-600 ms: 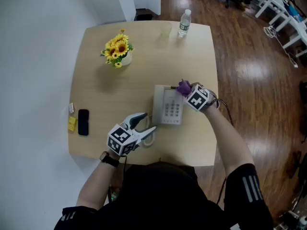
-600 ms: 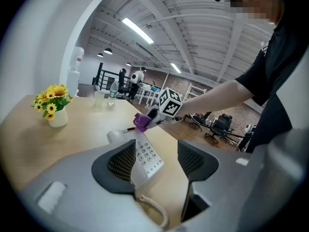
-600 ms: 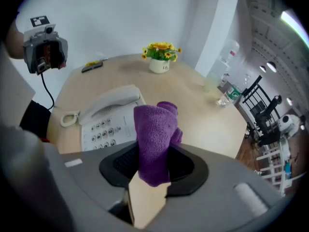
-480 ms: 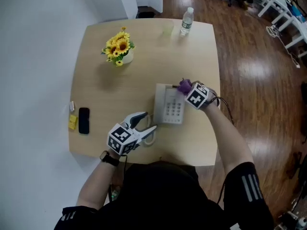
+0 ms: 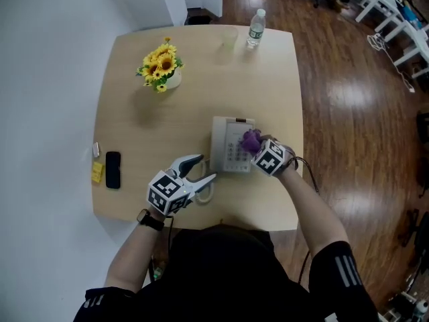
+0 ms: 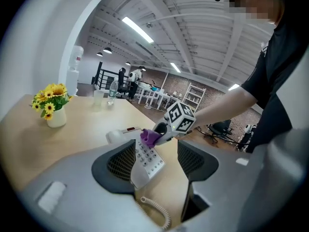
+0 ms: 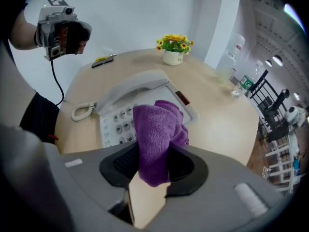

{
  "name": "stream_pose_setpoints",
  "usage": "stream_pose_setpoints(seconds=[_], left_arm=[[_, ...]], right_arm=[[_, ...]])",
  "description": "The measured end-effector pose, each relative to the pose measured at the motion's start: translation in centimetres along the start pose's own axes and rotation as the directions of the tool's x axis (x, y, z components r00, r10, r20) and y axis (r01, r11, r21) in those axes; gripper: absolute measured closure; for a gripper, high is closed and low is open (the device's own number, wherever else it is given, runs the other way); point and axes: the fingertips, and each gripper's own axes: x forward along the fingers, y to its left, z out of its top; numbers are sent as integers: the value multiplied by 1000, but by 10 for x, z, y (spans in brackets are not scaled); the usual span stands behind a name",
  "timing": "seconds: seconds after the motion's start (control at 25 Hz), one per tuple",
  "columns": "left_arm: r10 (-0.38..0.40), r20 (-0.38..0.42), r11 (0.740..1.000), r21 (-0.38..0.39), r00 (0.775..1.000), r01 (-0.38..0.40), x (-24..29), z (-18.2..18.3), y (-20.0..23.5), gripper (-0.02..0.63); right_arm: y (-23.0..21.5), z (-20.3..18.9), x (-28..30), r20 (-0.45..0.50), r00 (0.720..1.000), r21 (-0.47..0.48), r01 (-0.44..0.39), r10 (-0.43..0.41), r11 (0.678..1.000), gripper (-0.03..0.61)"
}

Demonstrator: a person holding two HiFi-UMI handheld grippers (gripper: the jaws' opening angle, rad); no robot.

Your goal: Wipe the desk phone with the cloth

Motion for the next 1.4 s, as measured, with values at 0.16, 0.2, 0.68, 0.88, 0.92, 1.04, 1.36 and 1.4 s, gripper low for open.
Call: stream_pose_setpoints(seconds=[0.16,0.2,0.68,0.88,0.92,1.04,1.36,1.4], left_arm=[[-10,0,1000,9,1000,10,-1,0,-4,345],[-12,-1,1000,12,1000,12,-2,-1,-5,345],[-8,17,1000,14,1000,7,-16,-3,-8,345],[16,21,1000,2,1000,-17,-25,-9,-5,345],[20,20,1000,0,1000,-20,-26,-10,-5,345],[29,17,1000,-8,999,-29,-29,-13,-8,345],[61,27,998,-35,998,-60,-37,-16,-2,345],[63,26,997,-38,998,-62,-38,-18,-1,345]], right_arm=[[34,-19,3,1,1000,44,-23,23,999,428],[43,-23,3,2,1000,54,-29,29,998,428],[92,-37,-12,0,993,17,-122,122,992,428],[9,26,-35,92,996,5,9,-10,1000,427],[-6,39,-35,95,995,-9,28,-28,1000,426],[-40,67,-29,76,995,-50,65,-61,997,426],[-14,52,5,2,1000,-77,-1,2,997,426],[-2,46,6,8,1000,-71,-16,17,997,426]])
